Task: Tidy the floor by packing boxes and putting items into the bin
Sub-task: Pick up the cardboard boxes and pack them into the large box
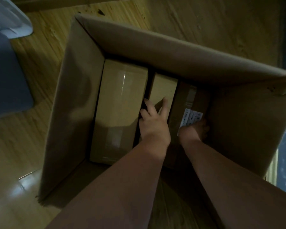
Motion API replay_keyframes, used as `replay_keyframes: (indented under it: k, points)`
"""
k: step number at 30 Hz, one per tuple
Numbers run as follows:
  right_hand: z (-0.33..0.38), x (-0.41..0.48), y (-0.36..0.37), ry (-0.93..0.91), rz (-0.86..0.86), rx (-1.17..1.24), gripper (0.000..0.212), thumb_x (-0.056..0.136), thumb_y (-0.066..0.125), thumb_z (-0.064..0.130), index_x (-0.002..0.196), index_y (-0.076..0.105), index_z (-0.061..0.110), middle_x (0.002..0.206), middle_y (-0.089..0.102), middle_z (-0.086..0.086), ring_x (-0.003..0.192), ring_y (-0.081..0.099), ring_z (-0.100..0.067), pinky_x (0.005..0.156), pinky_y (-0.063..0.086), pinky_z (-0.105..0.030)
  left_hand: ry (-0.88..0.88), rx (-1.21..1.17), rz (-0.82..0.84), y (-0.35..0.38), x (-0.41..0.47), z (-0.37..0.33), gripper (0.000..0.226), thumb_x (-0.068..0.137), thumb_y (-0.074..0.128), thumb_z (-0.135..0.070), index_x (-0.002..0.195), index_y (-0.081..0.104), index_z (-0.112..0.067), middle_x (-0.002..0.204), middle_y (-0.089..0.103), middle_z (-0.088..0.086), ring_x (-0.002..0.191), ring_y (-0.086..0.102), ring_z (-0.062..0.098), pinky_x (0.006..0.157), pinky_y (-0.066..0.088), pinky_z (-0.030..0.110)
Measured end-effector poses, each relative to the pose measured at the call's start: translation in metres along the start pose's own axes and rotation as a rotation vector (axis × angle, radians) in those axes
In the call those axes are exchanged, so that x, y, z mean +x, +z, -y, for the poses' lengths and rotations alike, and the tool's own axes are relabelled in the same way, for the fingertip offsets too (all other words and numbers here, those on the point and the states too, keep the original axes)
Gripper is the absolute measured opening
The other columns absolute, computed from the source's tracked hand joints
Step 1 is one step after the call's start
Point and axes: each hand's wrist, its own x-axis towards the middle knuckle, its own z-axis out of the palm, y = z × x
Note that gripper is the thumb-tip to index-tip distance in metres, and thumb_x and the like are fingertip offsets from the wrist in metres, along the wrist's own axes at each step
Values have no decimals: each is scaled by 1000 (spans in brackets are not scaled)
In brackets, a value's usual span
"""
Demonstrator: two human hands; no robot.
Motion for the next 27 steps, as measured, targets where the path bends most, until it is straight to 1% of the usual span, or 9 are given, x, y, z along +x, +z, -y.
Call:
replay_keyframes:
  k: [3,6,9,11,14,17,20,23,27]
  points:
    - [6,12,-4,93,53,11,78,88,63,12,153,20,18,153,21,-14,139,25,-38,108,31,-53,-35,20,-49,10,4,-1,125,78,73,-13,140,-33,-36,149,-17,28,127,28,40,92,44,37]
    - [3,11,-4,77,98,15,64,89,61,13,146,31,17,148,26,-14,134,32,-38,102,41,-53,-57,-1,-106,12,4,-1,128,76,77,-23,137,-35,-36,147,-15,28,124,31,41,89,45,39]
    - [-9,2,-7,55,127,270,72,84,65,3,141,26,25,133,43,-10,113,53,-31,70,53,-41,-37,-57,-161,8,2,3,125,73,79,-31,143,-25,-40,148,-9,24,123,33,40,86,46,40]
    - [-20,-1,-11,48,182,393,72,87,63,2,137,22,33,107,53,0,86,60,-18,54,47,-29,0,-67,-170,3,-2,6,122,73,79,-37,144,-21,-41,148,-7,23,123,32,39,79,48,39]
    - [-31,-4,-20,53,229,409,79,88,65,12,145,16,38,100,52,3,79,57,-18,68,48,-36,100,-41,-196,-10,-11,11,117,73,75,-48,143,-20,-42,147,-4,19,123,31,38,66,44,34]
    - [-26,-6,-22,139,279,492,62,89,67,31,143,35,31,113,60,-2,93,61,-27,90,49,-49,151,-65,-223,-33,-28,19,114,73,72,-53,145,-16,-45,148,-1,13,131,28,40,65,42,33]
    - [-19,-10,-22,97,271,427,54,93,60,42,142,38,36,115,60,-3,96,61,-29,88,50,-51,200,-98,-327,-59,-63,30,115,69,72,-58,148,-9,-48,146,5,8,129,30,39,69,44,34]
    - [-18,-12,-18,44,380,403,46,98,53,32,142,40,37,120,62,-6,93,63,-29,75,53,-41,215,-57,-447,-80,-98,40,117,62,73,-62,152,0,-44,143,16,9,116,33,36,67,49,38]
    - [-27,-9,-11,-83,550,275,62,93,59,20,147,35,37,128,60,-9,109,61,-31,92,52,-50,279,-15,-479,-95,-114,40,111,63,67,-64,153,8,-39,140,21,12,105,31,32,64,50,41]
